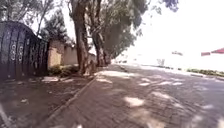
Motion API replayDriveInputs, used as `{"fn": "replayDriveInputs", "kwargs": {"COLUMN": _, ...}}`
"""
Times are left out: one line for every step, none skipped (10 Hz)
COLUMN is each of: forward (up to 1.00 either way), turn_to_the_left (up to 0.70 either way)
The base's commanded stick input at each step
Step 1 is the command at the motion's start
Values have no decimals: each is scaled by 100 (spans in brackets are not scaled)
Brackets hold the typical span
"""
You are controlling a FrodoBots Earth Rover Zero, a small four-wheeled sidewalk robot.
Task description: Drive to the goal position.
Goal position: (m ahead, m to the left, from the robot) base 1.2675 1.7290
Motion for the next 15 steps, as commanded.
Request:
{"fn": "replayDriveInputs", "kwargs": {"forward": 70, "turn_to_the_left": 0}}
{"fn": "replayDriveInputs", "kwargs": {"forward": 70, "turn_to_the_left": 0}}
{"fn": "replayDriveInputs", "kwargs": {"forward": 70, "turn_to_the_left": 0}}
{"fn": "replayDriveInputs", "kwargs": {"forward": 70, "turn_to_the_left": 0}}
{"fn": "replayDriveInputs", "kwargs": {"forward": 70, "turn_to_the_left": 0}}
{"fn": "replayDriveInputs", "kwargs": {"forward": 70, "turn_to_the_left": 0}}
{"fn": "replayDriveInputs", "kwargs": {"forward": 70, "turn_to_the_left": 0}}
{"fn": "replayDriveInputs", "kwargs": {"forward": 70, "turn_to_the_left": -25}}
{"fn": "replayDriveInputs", "kwargs": {"forward": 70, "turn_to_the_left": -18}}
{"fn": "replayDriveInputs", "kwargs": {"forward": 70, "turn_to_the_left": -11}}
{"fn": "replayDriveInputs", "kwargs": {"forward": 70, "turn_to_the_left": -5}}
{"fn": "replayDriveInputs", "kwargs": {"forward": 70, "turn_to_the_left": 0}}
{"fn": "replayDriveInputs", "kwargs": {"forward": 70, "turn_to_the_left": 0}}
{"fn": "replayDriveInputs", "kwargs": {"forward": 70, "turn_to_the_left": 0}}
{"fn": "replayDriveInputs", "kwargs": {"forward": 70, "turn_to_the_left": 0}}
